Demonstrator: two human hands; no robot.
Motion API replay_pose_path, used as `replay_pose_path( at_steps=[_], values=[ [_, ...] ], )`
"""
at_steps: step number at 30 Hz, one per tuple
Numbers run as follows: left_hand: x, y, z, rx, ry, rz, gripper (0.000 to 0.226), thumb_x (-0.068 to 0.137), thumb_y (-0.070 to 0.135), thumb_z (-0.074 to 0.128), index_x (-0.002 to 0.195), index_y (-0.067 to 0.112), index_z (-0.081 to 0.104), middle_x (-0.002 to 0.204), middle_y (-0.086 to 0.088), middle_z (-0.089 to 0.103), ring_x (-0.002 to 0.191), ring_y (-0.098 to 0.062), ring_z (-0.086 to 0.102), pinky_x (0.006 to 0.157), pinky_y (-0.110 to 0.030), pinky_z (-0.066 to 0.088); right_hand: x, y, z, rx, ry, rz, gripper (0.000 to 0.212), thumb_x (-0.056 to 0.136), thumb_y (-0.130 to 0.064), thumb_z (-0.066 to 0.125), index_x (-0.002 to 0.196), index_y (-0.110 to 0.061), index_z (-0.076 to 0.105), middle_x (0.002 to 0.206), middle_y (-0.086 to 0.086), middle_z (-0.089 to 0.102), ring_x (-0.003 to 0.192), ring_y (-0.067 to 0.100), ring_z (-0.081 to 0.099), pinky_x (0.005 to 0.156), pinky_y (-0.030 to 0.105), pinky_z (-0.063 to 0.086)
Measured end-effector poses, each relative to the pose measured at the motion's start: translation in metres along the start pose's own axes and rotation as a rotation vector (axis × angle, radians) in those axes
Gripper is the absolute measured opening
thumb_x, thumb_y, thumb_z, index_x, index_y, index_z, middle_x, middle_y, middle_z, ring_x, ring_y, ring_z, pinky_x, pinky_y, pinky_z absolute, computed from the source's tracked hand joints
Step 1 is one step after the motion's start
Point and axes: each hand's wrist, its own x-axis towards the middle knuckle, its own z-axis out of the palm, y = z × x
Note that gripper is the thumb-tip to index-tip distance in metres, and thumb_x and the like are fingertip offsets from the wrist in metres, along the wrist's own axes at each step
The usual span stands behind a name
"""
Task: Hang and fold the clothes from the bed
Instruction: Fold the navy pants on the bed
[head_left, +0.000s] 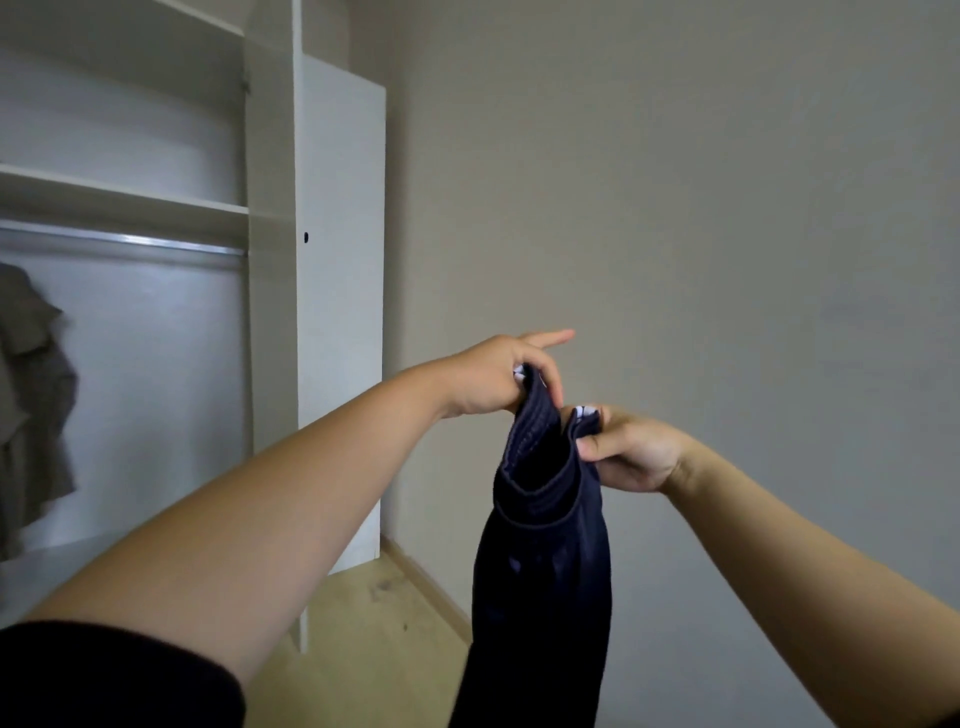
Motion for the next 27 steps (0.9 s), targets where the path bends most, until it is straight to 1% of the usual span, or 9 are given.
replay_pose_path(
  at_steps=[2, 4, 7, 9, 12, 16, 19, 23, 27],
  values=[
    [0.001, -0.005, 0.000, -0.027, 0.070, -0.067, 0.035, 0.086, -0.007, 0.061, 0.099, 0.025, 0.066, 0.153, 0.004, 0.029, 0.137, -0.007, 0.031, 0.098, -0.015, 0.032, -0.001, 0.006, -0.002, 0.044, 0.104, -0.017, 0.072, 0.048, -0.020, 0.094, 0.107, 0.005, 0.060, 0.102, 0.017, 0.069, 0.095, 0.029, 0.066, 0.086, 0.036, 0.053],
    [-0.002, -0.016, -0.001, -0.213, 0.159, -0.234, 0.028, 0.095, 0.018, 0.056, 0.122, 0.027, 0.056, 0.141, 0.001, 0.046, 0.121, -0.010, 0.049, 0.086, -0.018, 0.043, -0.004, 0.007, -0.004, 0.081, 0.253, -0.043, 0.062, 0.050, -0.018, 0.093, 0.102, 0.000, 0.065, 0.102, 0.014, 0.070, 0.096, 0.028, 0.066, 0.083, 0.034, 0.054],
    [-0.009, -0.029, -0.001, -0.388, -0.011, -0.463, 0.043, 0.097, 0.051, 0.040, 0.125, 0.023, 0.057, 0.116, -0.003, 0.066, 0.100, -0.019, 0.064, 0.073, -0.027, 0.055, -0.005, 0.007, -0.011, 0.110, 0.444, -0.120, 0.027, 0.071, -0.006, 0.069, 0.097, -0.003, 0.067, 0.098, 0.011, 0.072, 0.094, 0.025, 0.066, 0.077, 0.028, 0.056],
    [-0.009, -0.035, 0.006, -0.325, -0.061, -0.454, 0.032, 0.096, 0.044, 0.050, 0.114, 0.022, 0.065, 0.105, -0.002, 0.071, 0.094, -0.018, 0.068, 0.073, -0.032, 0.058, -0.005, 0.006, -0.013, 0.090, 0.488, -0.136, 0.025, 0.070, -0.002, 0.063, 0.094, -0.004, 0.068, 0.095, 0.010, 0.073, 0.089, 0.023, 0.068, 0.074, 0.026, 0.056],
    [-0.005, -0.034, 0.012, -0.228, -0.045, -0.413, 0.013, 0.093, 0.027, 0.060, 0.092, 0.029, 0.072, 0.082, 0.006, 0.073, 0.073, -0.009, 0.069, 0.059, -0.024, 0.054, -0.010, 0.003, -0.012, 0.035, 0.437, -0.107, 0.023, 0.072, 0.000, 0.065, 0.093, -0.006, 0.070, 0.096, 0.010, 0.072, 0.089, 0.021, 0.069, 0.075, 0.025, 0.055],
    [0.000, -0.029, 0.011, -0.048, -0.132, -0.409, 0.027, 0.094, 0.013, 0.053, 0.077, 0.026, 0.071, 0.063, 0.008, 0.063, 0.051, -0.005, 0.057, 0.048, -0.017, 0.045, -0.017, 0.002, -0.015, -0.042, 0.338, -0.060, 0.021, 0.076, -0.001, 0.063, 0.094, -0.006, 0.073, 0.099, 0.010, 0.071, 0.095, 0.021, 0.068, 0.085, 0.027, 0.054],
    [0.005, -0.025, 0.020, 0.024, -0.157, -0.397, 0.023, 0.096, 0.016, 0.052, 0.077, 0.020, 0.065, 0.055, 0.011, 0.056, 0.045, -0.003, 0.051, 0.044, -0.014, 0.041, -0.016, 0.006, -0.017, -0.045, 0.416, -0.005, 0.029, 0.072, -0.003, 0.064, 0.101, 0.003, 0.066, 0.097, 0.013, 0.070, 0.093, 0.024, 0.066, 0.087, 0.029, 0.052],
    [0.007, -0.026, 0.030, -0.025, 0.078, -0.347, 0.024, 0.101, 0.028, 0.041, 0.106, 0.017, 0.061, 0.078, 0.003, 0.061, 0.062, -0.008, 0.057, 0.051, -0.018, 0.049, -0.014, 0.015, -0.020, 0.027, 0.641, -0.042, 0.014, 0.082, 0.009, 0.058, 0.092, 0.003, 0.066, 0.082, 0.010, 0.072, 0.076, 0.020, 0.069, 0.070, 0.025, 0.055],
    [0.007, -0.037, 0.038, 0.010, 0.099, -0.174, 0.029, 0.085, 0.039, 0.067, 0.105, 0.022, 0.058, 0.109, 0.002, 0.063, 0.098, -0.009, 0.061, 0.084, -0.022, 0.047, -0.018, 0.019, -0.025, 0.057, 0.774, -0.119, 0.012, 0.085, 0.009, 0.057, 0.088, 0.003, 0.067, 0.079, 0.010, 0.072, 0.071, 0.020, 0.069, 0.063, 0.024, 0.056]
  ],
)
